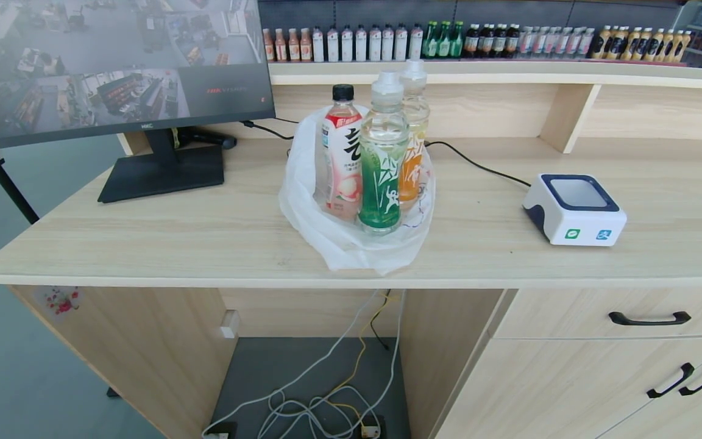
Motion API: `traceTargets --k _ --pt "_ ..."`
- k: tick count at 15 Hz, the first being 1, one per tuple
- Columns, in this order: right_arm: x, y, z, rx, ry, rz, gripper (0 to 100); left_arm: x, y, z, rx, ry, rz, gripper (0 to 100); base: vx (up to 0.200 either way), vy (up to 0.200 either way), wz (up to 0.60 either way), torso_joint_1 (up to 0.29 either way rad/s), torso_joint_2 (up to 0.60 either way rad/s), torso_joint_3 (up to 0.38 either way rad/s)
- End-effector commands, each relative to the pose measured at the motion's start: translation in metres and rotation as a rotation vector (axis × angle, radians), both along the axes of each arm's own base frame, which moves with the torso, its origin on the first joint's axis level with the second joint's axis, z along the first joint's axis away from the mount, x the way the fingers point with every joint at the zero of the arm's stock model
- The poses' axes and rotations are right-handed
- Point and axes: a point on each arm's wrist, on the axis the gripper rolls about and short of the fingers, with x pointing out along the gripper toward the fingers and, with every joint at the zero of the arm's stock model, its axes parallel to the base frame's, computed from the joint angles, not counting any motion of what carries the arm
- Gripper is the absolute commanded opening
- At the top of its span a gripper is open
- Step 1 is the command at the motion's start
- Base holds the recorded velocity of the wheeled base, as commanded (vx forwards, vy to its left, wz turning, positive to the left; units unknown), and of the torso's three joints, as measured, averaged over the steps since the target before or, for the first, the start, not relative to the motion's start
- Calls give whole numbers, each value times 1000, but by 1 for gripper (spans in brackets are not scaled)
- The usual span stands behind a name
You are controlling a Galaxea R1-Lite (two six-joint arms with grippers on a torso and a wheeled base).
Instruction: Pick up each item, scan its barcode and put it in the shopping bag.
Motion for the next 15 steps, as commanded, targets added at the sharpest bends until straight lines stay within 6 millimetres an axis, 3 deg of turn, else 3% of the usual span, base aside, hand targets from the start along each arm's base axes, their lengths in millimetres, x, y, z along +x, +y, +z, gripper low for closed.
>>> traceTargets --k 1,7,15 --pt "0 0 0 -1 -2 -1 100 0 0 0 2 0 1 100 0 0 0 0 0 0" --pt "0 0 0 1 -2 -1 100 0 0 0 0 0 1 100 0 0 0 0 0 0" --pt "0 0 0 1 -2 -1 100 0 0 0 -3 0 2 100 0 -200 0 7 3 1"
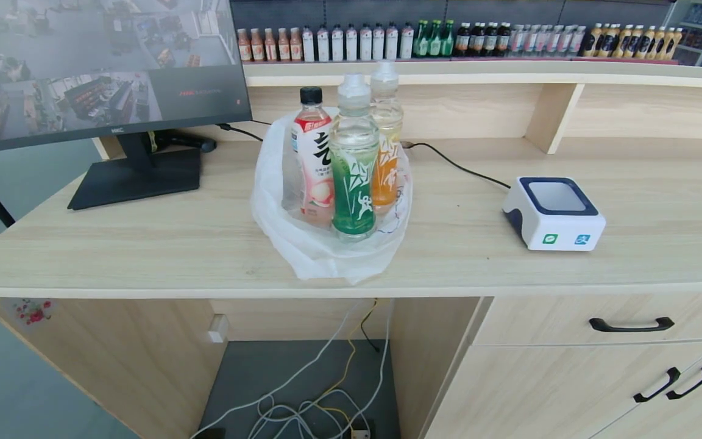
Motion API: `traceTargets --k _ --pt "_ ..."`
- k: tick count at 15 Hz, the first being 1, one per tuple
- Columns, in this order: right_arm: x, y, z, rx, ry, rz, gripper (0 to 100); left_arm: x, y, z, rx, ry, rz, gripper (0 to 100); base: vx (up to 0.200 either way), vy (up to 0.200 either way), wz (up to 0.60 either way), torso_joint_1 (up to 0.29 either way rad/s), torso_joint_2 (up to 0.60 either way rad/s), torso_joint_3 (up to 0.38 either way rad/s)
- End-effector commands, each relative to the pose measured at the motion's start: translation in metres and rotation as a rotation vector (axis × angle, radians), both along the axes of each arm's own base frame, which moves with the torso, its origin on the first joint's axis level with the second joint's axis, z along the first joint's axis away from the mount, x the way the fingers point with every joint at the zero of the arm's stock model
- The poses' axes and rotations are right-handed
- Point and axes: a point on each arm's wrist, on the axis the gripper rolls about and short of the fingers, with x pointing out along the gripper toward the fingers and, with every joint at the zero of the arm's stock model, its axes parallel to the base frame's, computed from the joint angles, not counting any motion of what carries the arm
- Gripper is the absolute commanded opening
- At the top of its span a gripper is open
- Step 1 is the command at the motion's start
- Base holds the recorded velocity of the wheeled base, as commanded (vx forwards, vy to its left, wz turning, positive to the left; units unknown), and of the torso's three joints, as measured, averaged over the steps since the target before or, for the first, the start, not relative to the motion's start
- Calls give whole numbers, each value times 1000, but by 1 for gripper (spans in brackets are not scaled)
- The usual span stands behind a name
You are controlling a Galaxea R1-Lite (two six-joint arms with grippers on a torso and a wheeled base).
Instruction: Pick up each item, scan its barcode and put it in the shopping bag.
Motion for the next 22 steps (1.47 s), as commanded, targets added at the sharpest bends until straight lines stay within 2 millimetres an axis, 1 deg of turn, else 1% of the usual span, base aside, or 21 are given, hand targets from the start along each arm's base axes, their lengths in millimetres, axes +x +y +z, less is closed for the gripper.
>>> traceTargets --k 1,18,22 --pt "0 0 0 -3 2 1 100 0 0 0 -1 0 0 100 0 -200 0 -2 -7 7" --pt "0 0 0 11 2 1 100 0 0 0 -6 0 0 100 0 -200 0 3 3 2" --pt "0 0 0 7 2 1 100 0 0 0 -4 0 1 100 0 0 0 0 0 0"
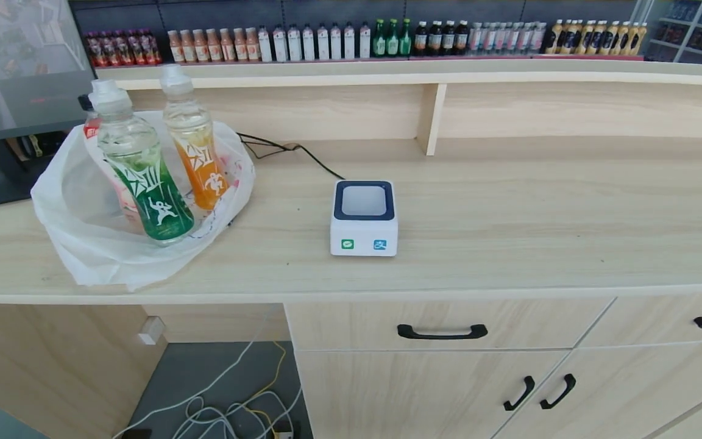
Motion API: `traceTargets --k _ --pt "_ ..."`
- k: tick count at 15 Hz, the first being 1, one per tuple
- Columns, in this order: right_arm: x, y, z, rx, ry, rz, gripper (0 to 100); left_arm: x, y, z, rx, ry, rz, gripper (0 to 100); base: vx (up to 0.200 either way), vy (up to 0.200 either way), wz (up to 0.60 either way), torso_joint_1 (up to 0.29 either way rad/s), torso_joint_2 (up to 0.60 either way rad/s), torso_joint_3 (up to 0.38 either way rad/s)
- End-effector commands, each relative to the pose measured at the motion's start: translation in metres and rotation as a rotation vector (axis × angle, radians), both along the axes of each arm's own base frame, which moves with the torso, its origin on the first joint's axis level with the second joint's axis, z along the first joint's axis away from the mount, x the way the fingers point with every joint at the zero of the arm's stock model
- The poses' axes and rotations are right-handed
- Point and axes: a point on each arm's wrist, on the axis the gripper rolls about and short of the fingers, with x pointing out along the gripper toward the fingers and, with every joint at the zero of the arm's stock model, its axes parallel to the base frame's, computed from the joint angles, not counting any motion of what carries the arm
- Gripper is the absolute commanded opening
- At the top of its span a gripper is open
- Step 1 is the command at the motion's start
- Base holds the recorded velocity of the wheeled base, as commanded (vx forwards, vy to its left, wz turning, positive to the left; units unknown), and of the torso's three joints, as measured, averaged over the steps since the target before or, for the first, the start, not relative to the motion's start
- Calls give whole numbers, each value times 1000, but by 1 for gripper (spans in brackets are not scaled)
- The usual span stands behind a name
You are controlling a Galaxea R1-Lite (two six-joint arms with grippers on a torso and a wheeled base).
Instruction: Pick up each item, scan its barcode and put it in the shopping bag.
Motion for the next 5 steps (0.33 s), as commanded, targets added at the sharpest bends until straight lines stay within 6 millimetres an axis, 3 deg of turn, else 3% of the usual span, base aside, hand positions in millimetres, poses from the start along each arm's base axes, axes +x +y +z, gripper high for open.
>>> traceTargets --k 1,5 --pt "0 0 0 -2 1 0 100 0 0 0 0 0 0 100 0 0 0 0 0 0" --pt "0 0 0 -3 2 0 100 0 0 0 0 0 0 100 0 0 0 0 0 0"
